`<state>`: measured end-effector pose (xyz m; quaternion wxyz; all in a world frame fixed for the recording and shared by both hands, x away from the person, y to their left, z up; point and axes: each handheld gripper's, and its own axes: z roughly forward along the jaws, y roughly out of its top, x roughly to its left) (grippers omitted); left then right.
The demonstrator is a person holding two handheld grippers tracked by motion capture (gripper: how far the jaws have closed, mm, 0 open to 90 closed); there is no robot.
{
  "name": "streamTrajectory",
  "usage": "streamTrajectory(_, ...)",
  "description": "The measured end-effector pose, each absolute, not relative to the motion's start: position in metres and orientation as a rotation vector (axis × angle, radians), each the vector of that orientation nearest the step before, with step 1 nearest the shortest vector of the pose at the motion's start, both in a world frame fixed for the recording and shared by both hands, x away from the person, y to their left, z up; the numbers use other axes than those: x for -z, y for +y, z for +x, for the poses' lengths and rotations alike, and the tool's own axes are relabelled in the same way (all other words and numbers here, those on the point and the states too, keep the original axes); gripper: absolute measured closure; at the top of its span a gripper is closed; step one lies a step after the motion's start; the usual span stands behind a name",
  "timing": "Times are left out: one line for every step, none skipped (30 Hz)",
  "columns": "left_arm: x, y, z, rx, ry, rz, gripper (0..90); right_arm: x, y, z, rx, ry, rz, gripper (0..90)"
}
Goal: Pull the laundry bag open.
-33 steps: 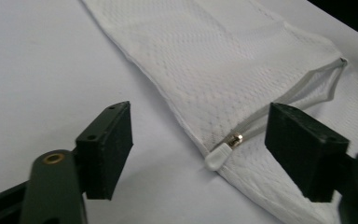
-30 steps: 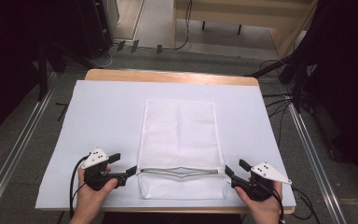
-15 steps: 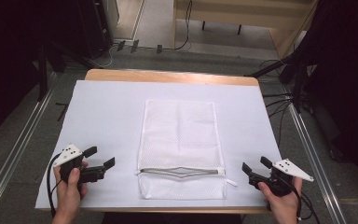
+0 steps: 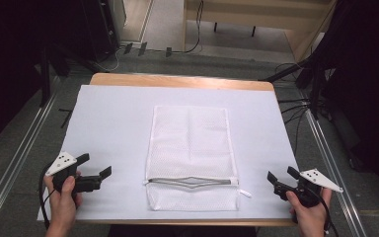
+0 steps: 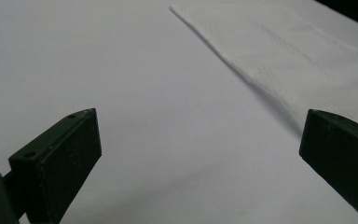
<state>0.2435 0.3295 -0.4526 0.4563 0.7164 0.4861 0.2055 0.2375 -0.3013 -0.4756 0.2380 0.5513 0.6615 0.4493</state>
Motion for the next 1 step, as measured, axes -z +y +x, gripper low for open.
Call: streamTrajectory(0.4538, 0.3275, 0.2444, -0.526, 1.202, 1.787, 0.0, 0.4752, -0.2999, 0.2366, -1.229, 1.811, 1.5, 17.2)
